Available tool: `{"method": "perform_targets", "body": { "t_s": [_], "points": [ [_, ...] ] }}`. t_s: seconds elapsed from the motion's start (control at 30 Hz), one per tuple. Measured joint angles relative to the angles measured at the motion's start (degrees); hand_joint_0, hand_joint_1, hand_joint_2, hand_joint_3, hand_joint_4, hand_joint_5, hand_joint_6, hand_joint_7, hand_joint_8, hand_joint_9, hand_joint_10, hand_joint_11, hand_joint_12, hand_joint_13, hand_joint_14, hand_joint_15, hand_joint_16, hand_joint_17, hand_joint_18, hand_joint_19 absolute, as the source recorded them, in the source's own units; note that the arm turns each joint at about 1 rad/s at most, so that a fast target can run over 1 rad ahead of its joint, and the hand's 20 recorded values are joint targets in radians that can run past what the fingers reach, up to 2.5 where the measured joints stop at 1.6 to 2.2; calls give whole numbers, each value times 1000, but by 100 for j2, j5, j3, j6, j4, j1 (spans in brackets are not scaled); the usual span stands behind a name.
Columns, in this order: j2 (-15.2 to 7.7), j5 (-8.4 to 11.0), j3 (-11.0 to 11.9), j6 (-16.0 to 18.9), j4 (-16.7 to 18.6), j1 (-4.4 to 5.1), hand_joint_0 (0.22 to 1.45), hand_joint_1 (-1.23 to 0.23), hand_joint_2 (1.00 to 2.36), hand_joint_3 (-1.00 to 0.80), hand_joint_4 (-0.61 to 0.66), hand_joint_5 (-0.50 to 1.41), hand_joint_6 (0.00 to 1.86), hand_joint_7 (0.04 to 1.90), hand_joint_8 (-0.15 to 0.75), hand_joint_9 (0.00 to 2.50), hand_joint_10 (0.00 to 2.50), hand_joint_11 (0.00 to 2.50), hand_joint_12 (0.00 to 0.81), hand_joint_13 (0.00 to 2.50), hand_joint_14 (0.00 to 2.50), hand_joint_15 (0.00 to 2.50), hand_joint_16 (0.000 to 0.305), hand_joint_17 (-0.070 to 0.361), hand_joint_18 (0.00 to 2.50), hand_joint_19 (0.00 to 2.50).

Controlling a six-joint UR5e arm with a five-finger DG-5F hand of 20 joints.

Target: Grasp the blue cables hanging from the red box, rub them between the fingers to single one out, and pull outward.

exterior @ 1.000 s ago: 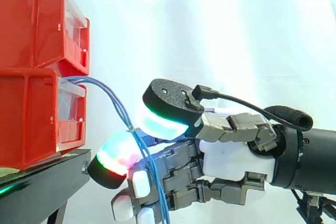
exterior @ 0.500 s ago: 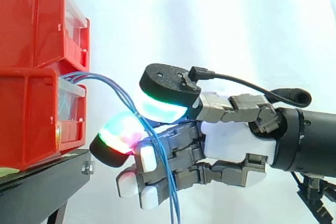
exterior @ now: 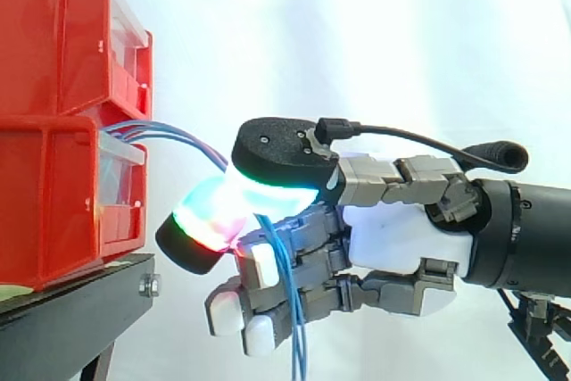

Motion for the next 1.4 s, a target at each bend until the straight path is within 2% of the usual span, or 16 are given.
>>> {"method": "perform_targets", "body": {
  "t_s": [0.1, 0.17, 0.27, 0.43, 0.63, 0.8, 0.93, 1.13, 1.23, 1.4],
  "points": [
    [15, -1, 0, 2, -29, 1, 699, -869, 1018, -192, 8, -168, 951, 1004, 319, 1103, 25, 907, 380, 911, 24, 605, 49, 111, 776, 676],
    [30, -2, 0, 2, -47, 2, 692, -862, 1008, -389, 73, -163, 947, 970, 316, 1118, 27, 908, 381, 919, 22, 603, 49, 110, 780, 684],
    [60, -7, 0, 3, -100, 2, 653, -831, 1000, -498, 101, -160, 944, 942, 314, 1135, 25, 915, 382, 927, 22, 615, 49, 110, 780, 692],
    [96, -10, 0, 3, -215, 1, 582, -749, 1000, -500, 114, -158, 927, 962, 325, 1151, 25, 912, 394, 940, 24, 619, 50, 112, 786, 708],
    [130, -6, 0, 3, -291, 1, 563, -695, 1000, -500, 123, -155, 915, 998, 327, 1166, 26, 902, 401, 944, 22, 624, 51, 114, 791, 715],
    [220, -12, 0, 3, -630, -10, 576, -676, 1003, -458, 122, -149, 911, 1013, 331, 1178, 25, 906, 401, 948, 24, 626, 51, 114, 789, 728],
    [256, -14, 0, 3, -823, -21, 614, -683, 1009, -364, 107, -147, 911, 1030, 334, 1193, 26, 911, 398, 958, 24, 623, 50, 113, 790, 725],
    [267, -9, 0, 3, -876, -7, 640, -778, 1014, -236, 93, -151, 921, 1020, 337, 1178, 25, 919, 403, 970, 23, 618, 52, 116, 819, 713],
    [268, 3, 0, 4, -888, -1, 651, -777, 1012, -282, 106, -158, 921, 978, 329, 1166, 25, 904, 394, 966, 23, 624, 51, 114, 811, 717],
    [269, 21, 47, 10, -906, 3, 591, -764, 1001, -486, 158, -154, 827, 897, 318, 1163, 25, 903, 395, 963, 22, 637, 51, 115, 807, 735]
  ]
}}
